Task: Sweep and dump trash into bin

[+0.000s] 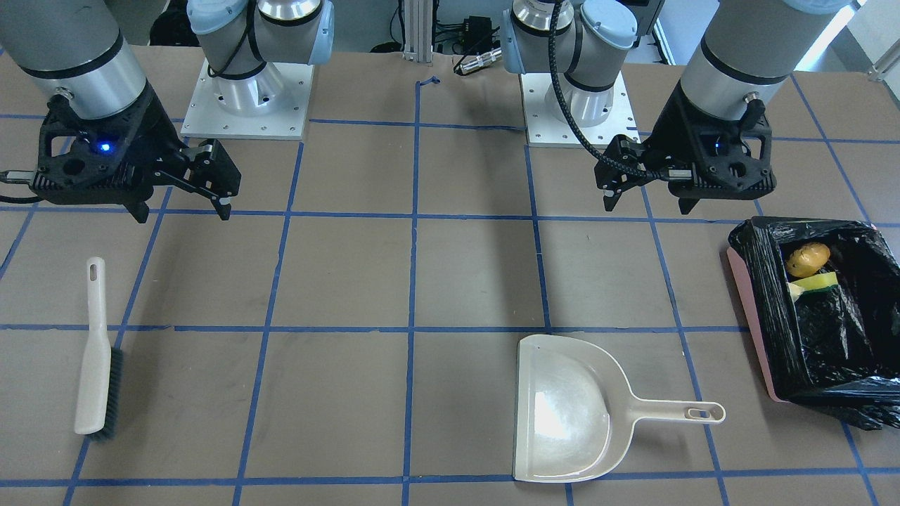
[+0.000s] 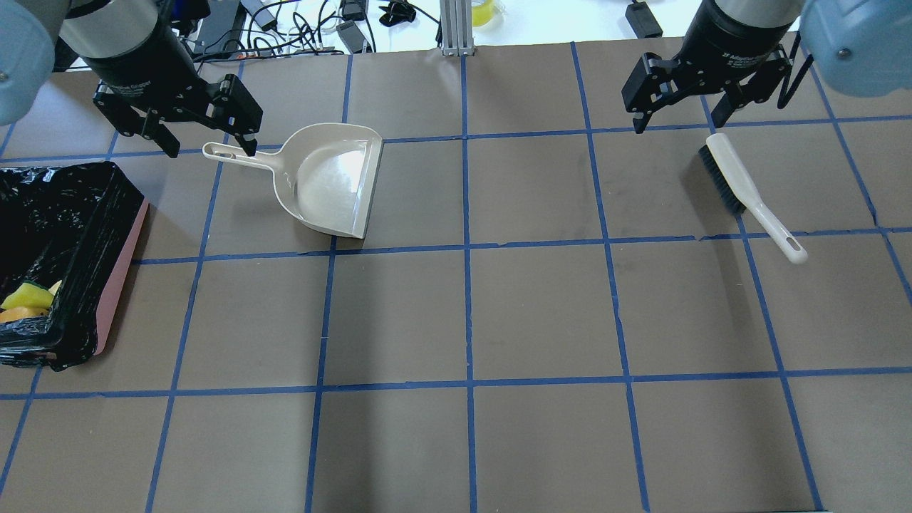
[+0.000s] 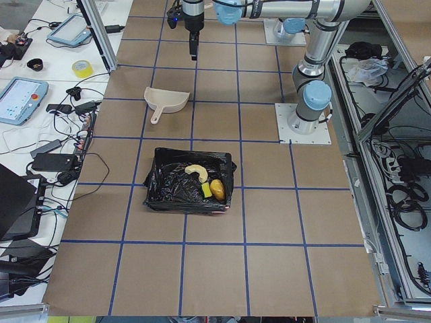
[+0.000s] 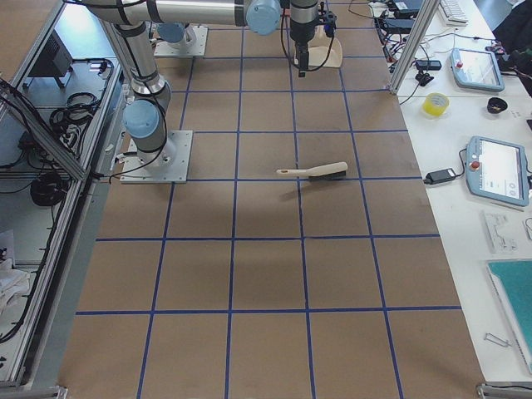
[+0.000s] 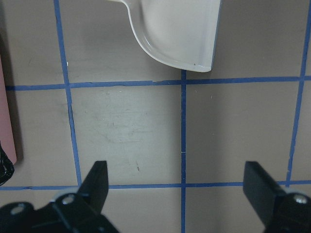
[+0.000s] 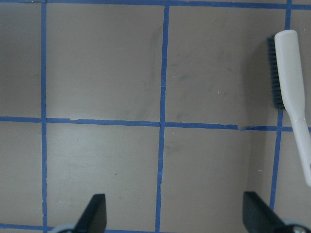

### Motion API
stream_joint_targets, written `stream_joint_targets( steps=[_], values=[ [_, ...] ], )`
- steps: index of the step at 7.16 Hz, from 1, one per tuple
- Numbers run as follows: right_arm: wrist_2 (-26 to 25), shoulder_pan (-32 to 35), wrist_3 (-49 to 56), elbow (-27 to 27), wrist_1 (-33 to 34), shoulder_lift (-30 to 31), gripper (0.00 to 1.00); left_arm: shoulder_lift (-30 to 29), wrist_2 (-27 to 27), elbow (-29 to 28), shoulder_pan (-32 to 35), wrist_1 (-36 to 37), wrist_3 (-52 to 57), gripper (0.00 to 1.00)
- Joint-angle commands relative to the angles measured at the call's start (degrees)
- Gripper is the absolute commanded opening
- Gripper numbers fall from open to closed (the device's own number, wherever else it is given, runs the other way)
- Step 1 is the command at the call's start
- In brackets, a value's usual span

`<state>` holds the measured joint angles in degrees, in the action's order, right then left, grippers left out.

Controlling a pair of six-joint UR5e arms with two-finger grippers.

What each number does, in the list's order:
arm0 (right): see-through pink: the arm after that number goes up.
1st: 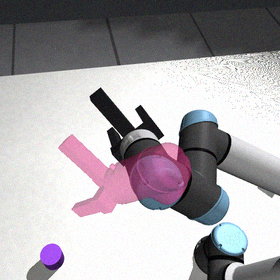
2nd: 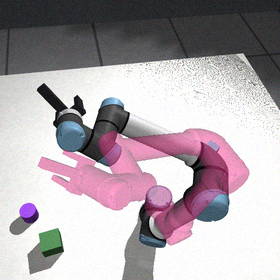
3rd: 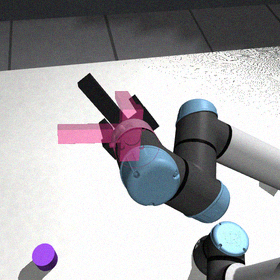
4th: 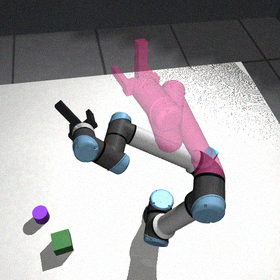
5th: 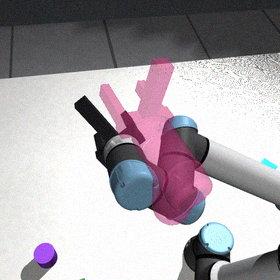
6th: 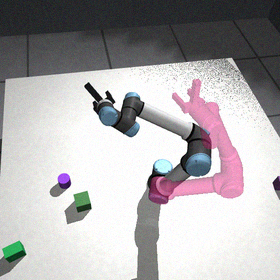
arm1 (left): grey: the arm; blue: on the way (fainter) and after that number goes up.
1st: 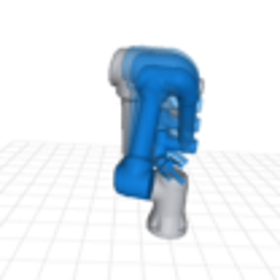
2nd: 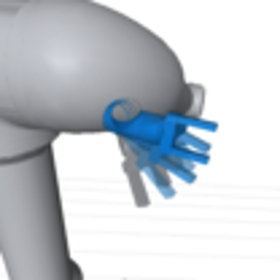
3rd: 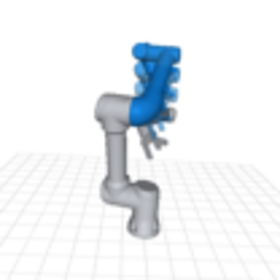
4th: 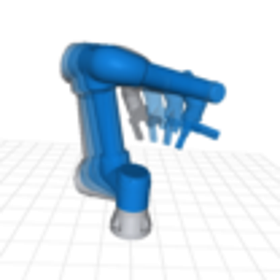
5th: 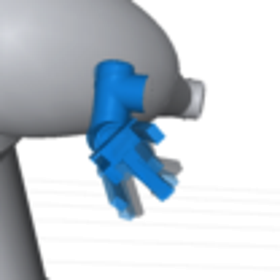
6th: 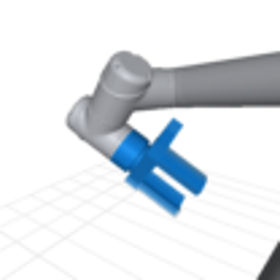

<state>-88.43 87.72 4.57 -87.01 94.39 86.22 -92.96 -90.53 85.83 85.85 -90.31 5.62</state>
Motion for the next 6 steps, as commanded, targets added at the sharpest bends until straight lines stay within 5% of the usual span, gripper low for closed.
stream_joint_targets(
  steps=[1, 6],
  values=[
    [0.0, 0.0, 0.0, 0.0, 0.0, 0.0, 1.0, 0.5, 0.5, 0.0, -1.0, -0.3, 0.2, 1.0],
    [-0.1, 0.0, 0.1, -0.2, 0.0, 0.0, 1.0, 2.0, 0.1, 1.4, -0.7, -4.1, -0.2, 1.0]
  ],
)
